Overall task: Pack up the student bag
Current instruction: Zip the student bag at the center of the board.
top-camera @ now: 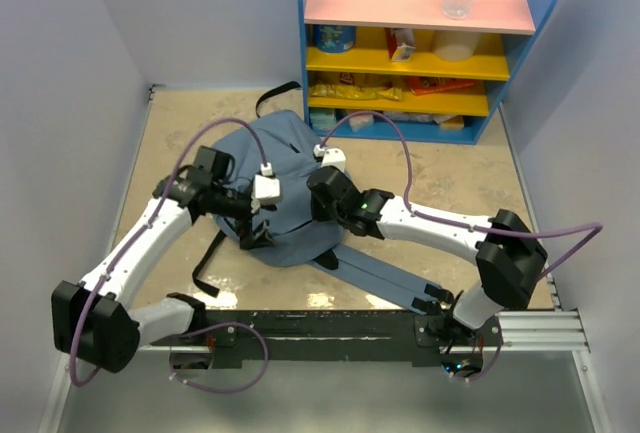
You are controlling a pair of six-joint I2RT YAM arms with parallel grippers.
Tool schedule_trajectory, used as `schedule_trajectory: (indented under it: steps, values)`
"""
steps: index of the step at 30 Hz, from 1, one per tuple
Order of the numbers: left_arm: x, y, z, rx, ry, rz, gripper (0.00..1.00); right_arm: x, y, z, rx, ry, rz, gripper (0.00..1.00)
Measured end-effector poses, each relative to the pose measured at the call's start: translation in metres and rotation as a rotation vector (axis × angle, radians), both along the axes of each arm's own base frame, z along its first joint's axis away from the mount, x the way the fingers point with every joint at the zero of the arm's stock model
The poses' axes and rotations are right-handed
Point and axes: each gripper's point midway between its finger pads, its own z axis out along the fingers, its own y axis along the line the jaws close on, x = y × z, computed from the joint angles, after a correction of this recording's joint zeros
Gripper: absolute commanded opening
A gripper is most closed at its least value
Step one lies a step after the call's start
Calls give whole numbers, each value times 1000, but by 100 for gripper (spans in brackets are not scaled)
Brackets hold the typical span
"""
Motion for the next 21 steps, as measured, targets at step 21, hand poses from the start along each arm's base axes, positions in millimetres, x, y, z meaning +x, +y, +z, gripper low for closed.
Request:
schedule_trajectory:
  steps: [21]
  values:
    - [-2,-68,-56,118,46,161,100,-11,-5,4,83,32,-41,0]
